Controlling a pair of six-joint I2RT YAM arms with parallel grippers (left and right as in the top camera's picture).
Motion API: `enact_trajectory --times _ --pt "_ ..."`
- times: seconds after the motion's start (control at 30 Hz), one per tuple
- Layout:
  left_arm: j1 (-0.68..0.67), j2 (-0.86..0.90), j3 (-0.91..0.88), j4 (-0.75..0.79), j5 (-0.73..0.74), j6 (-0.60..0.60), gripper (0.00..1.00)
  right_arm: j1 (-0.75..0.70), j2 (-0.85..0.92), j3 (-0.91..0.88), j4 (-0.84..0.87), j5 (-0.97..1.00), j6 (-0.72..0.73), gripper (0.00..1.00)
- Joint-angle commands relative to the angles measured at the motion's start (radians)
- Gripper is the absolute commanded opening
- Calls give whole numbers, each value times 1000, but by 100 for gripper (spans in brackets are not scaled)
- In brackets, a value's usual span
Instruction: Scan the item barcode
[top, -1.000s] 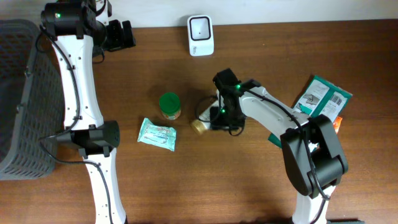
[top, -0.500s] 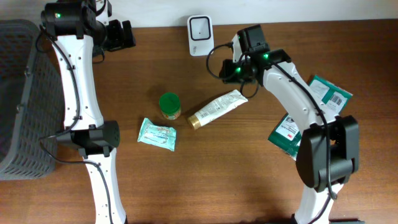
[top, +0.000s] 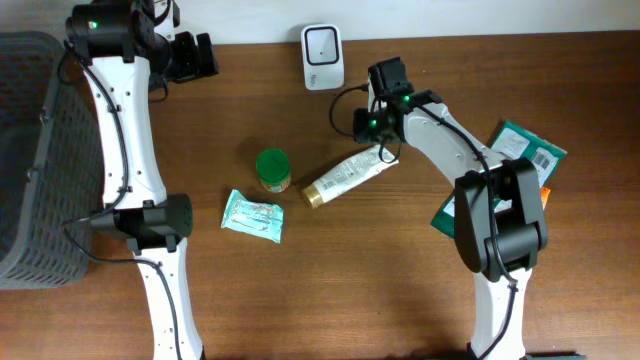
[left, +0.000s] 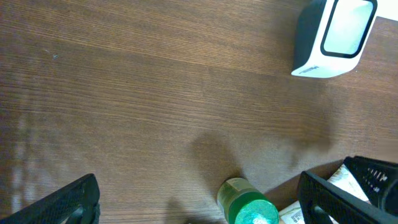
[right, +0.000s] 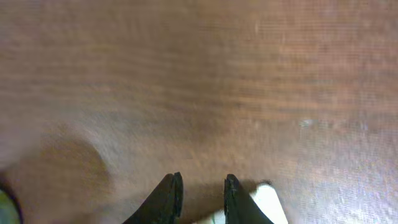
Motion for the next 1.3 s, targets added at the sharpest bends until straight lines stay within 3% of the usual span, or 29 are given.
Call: enact_trajectory --times 0.0,0.3,0.43,0.57,0.63,0.73,0.93,1.27 --pt "3 -8 14 -1 -7 9 99 -1 12 6 -77 19 -3 21" --pt "3 -8 14 -1 -7 10 99 -3 12 6 -264 15 -4 21" --pt "3 -8 14 -1 -7 10 99 -3 12 6 -474 12 -13 22" --pt "3 -8 14 -1 -7 10 99 8 12 6 -666 2 -127 22" --pt "3 -8 14 -1 -7 9 99 27 11 6 -718 -55 -258 22" --pt "3 -8 14 -1 -7 10 99 51 -1 53 -710 -78 -319 26" --pt "3 -8 14 -1 -7 10 99 113 -18 319 -687 -123 -426 27" --pt "3 -8 14 -1 -7 10 99 304 93 315 -628 -243 -563 26"
